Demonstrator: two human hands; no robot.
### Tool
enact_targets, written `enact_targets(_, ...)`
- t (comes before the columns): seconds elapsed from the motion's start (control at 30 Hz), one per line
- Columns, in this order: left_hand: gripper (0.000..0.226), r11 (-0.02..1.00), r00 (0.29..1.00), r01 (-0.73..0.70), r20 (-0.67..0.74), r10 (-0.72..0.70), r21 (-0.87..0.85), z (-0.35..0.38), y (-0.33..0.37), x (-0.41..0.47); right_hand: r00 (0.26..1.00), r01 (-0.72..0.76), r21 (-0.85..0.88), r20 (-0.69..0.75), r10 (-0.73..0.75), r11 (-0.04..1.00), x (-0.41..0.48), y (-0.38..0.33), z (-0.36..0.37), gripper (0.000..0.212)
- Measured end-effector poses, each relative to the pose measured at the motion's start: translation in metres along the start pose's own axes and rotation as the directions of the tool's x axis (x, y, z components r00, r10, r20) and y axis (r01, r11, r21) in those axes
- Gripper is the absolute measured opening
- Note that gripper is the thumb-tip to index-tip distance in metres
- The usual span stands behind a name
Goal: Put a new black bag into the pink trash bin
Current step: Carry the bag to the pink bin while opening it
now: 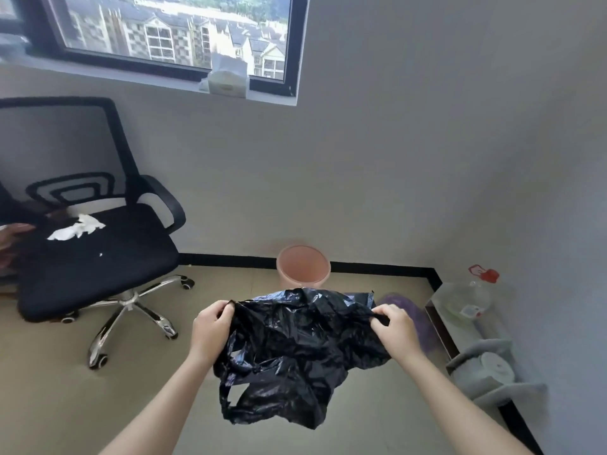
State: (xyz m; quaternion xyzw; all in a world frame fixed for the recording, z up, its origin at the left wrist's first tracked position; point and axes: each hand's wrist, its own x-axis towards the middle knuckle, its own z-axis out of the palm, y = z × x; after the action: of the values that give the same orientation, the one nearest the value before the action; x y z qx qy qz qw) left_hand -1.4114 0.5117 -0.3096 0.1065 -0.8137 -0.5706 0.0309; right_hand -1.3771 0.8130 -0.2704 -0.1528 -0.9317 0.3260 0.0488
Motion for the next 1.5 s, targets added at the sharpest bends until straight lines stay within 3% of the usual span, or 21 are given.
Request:
enact_targets(0.27, 0.025, 0.998, 0.989, 0.044, 0.141, -0.05, 0.04, 0.107, 0.009, 0.077, 0.97, -0.237, -0.135, -0.079, 0.228, 0.962, 0.08, 0.068, 0.003, 0.02)
enact_targets(0.63, 0.024, 0.973, 0.982, 0.183, 0.013, -0.187, 0.14, 0.215, 0.017, 0.173, 0.962, -0.232, -0.043, 0.14, 0.235, 0.972, 0.241, 0.131, 0.033, 0.016)
enact_targets(0.9, 0.025, 0.933, 0.946, 0.322, -0.003, -0.326, 0.159, 0.239, -0.021, 0.225, 0.896, -0.252, -0.164, 0.334, 0.294, 0.954, 0.303, 0.149, 0.103, 0.02)
enact_targets(1.03, 0.023, 0.935, 0.944, 0.319, 0.033, -0.328, 0.155, 0.269, -0.078, 0.28, 0.882, -0.307, -0.145, 0.328, 0.338, 0.941, 0.334, 0.18, 0.175, 0.019)
enact_targets(1.23, 0.021, 0.926, 0.928, 0.371, 0.003, -0.372, 0.073, 0.348, -0.231, 0.351, 0.893, -0.284, -0.164, 0.314, 0.323, 0.945, 0.38, 0.278, 0.333, 0.02)
enact_targets(1.37, 0.025, 0.921, 0.957, 0.285, -0.029, -0.288, 0.266, 0.397, -0.34, 0.384, 0.924, -0.187, -0.23, 0.289, 0.25, 0.955, 0.403, 0.35, 0.425, 0.022)
enact_targets(1.5, 0.032, 0.824, 0.976, 0.148, 0.053, -0.21, 0.547, 0.437, -0.411, 0.405, 0.936, -0.02, -0.372, 0.32, 0.148, 0.928, 0.421, 0.401, 0.487, 0.02)
